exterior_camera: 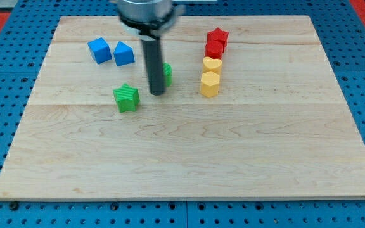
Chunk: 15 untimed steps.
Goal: Slide the green star below the hexagon
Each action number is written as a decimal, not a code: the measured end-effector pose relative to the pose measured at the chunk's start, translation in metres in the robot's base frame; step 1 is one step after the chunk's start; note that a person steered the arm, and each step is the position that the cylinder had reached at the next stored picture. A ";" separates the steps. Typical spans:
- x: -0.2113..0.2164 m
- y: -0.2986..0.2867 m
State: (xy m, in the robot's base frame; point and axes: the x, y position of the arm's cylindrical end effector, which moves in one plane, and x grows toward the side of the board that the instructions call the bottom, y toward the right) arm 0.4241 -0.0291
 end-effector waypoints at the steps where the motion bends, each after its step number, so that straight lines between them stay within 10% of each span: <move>1: 0.023 -0.013; 4: 0.078 -0.108; 5: 0.023 -0.130; 6: -0.011 -0.122; 9: 0.073 -0.075; 15: 0.031 -0.039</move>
State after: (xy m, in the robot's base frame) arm 0.4553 -0.0684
